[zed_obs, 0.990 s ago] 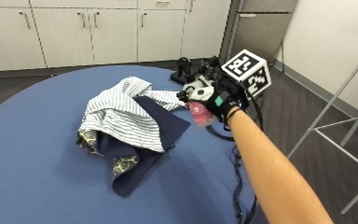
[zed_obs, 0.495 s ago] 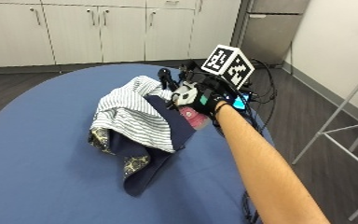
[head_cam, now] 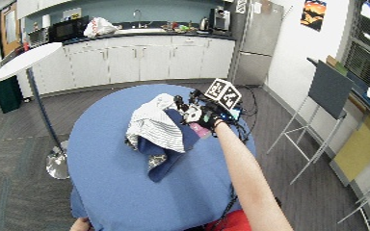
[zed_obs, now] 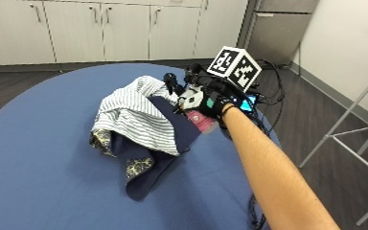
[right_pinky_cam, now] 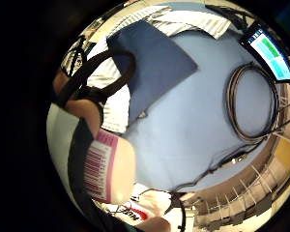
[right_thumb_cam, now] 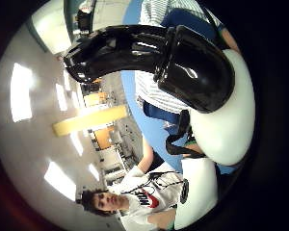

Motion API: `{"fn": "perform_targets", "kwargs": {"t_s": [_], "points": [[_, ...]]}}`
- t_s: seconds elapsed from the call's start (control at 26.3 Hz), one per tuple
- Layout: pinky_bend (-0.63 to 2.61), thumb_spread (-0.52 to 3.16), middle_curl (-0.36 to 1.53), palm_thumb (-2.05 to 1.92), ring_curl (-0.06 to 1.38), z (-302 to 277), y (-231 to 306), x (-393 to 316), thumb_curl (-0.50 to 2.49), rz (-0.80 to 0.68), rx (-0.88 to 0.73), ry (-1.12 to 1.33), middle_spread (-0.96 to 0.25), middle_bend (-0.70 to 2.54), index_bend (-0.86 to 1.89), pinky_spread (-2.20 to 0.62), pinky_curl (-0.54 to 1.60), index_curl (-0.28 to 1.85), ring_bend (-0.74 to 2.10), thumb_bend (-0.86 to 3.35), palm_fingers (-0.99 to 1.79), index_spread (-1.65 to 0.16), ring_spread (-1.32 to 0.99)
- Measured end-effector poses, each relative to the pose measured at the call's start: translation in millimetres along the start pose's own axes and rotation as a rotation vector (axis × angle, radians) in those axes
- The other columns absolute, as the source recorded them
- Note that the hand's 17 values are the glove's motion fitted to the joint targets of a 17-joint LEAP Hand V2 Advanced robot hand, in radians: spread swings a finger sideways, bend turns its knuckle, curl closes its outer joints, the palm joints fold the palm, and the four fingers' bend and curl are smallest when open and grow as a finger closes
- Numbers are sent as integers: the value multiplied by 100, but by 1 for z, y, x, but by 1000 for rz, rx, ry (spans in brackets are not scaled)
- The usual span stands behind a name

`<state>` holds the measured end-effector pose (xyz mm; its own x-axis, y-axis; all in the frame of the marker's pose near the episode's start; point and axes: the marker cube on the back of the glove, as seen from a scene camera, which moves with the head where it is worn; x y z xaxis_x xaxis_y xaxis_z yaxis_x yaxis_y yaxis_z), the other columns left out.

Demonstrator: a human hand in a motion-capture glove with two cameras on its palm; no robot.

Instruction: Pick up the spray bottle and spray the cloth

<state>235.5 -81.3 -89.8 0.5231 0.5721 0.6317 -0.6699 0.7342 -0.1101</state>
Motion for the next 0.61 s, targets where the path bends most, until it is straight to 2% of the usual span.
{"fn": "perform_targets", "kwargs": {"t_s": [0.61], "points": [[41, 68, 49, 97, 45, 10, 3, -6, 60, -2, -50, 41, -11, 38, 9, -11, 40, 23, 62, -3, 114, -19, -13]]}}
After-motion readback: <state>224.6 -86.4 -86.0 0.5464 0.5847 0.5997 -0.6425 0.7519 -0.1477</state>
